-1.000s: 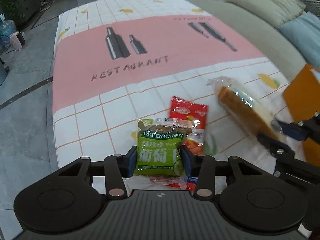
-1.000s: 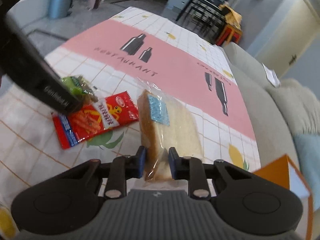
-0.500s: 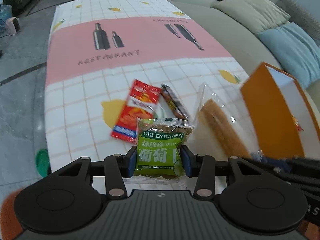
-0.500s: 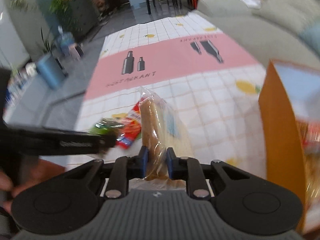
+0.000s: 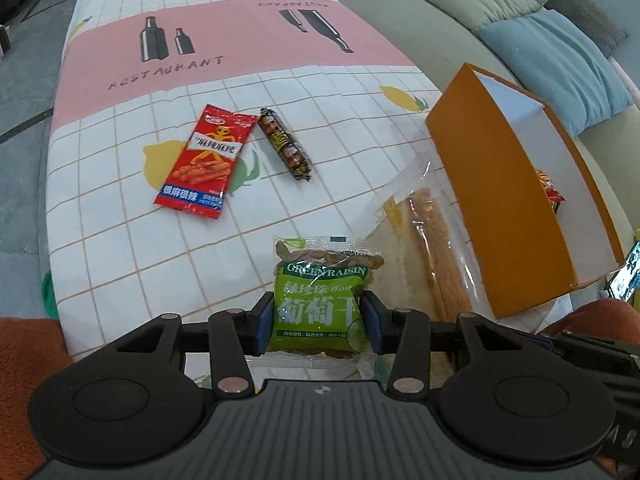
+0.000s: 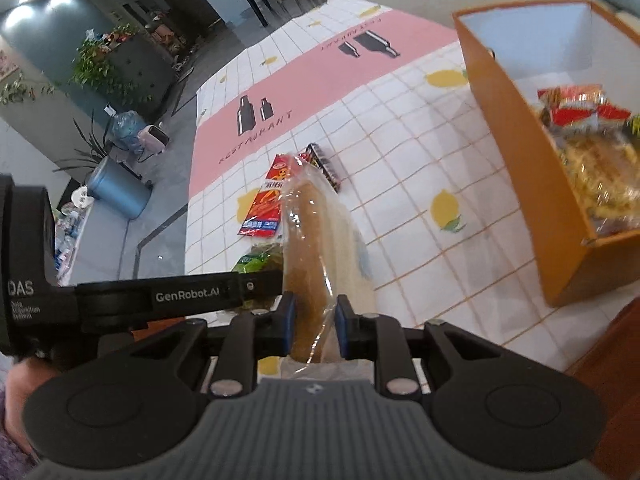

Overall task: Organize snacks
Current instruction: 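Lift the raisin pack and bread loaf and carry both over the box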

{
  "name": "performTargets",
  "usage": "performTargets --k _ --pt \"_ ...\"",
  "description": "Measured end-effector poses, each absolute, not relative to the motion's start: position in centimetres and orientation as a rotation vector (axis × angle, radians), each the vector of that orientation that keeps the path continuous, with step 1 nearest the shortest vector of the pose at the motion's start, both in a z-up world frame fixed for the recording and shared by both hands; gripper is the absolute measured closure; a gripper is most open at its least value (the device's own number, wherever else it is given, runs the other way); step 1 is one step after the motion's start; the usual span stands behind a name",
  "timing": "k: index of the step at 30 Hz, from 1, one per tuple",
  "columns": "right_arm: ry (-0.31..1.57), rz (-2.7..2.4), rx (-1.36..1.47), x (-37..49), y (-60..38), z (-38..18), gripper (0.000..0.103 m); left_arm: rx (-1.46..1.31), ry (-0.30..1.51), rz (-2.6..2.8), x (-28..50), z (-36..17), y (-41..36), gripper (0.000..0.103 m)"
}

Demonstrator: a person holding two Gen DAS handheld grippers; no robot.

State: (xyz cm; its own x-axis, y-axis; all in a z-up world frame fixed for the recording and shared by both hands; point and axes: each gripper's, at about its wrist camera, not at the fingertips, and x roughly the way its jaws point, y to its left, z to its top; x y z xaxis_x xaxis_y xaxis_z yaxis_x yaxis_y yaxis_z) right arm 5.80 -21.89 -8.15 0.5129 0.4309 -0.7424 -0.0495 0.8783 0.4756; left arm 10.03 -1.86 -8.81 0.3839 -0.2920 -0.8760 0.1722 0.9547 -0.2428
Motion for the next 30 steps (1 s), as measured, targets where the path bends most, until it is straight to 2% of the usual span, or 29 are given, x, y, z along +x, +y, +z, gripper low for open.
performTargets --k 1,4,14,20,24,30 --pt "0.992 0.303 0.403 5.8 -21.7 -8.0 0.074 -0.117 1.138 -0.303 10.0 -8.7 -2.1 0.052" --pt "0.982 0.3 0.368 5.9 -21.6 -7.9 0.066 -0.131 1.14 -0.318 10.1 -8.7 -2.5 0.052" --pt "0.961 0.3 0.25 7.3 -21.1 -8.7 0.065 -0.085 1.129 -0.294 10.4 -8.3 -2.9 0.052" --pt "0.948 0.264 0.122 8.2 -19.8 -9.3 0.068 -0.076 1.124 -0.253 10.6 -8.1 -1.9 0.052" --pt "0.946 0.247 0.097 8.5 -19.5 -9.3 0.078 -0.071 1.131 -0.239 10.4 -8.1 -1.5 0.052" --pt "0.939 0.227 0.076 7.7 -19.3 -9.0 0.081 -0.076 1.127 -0.244 9.7 -7.6 -1.3 0.052"
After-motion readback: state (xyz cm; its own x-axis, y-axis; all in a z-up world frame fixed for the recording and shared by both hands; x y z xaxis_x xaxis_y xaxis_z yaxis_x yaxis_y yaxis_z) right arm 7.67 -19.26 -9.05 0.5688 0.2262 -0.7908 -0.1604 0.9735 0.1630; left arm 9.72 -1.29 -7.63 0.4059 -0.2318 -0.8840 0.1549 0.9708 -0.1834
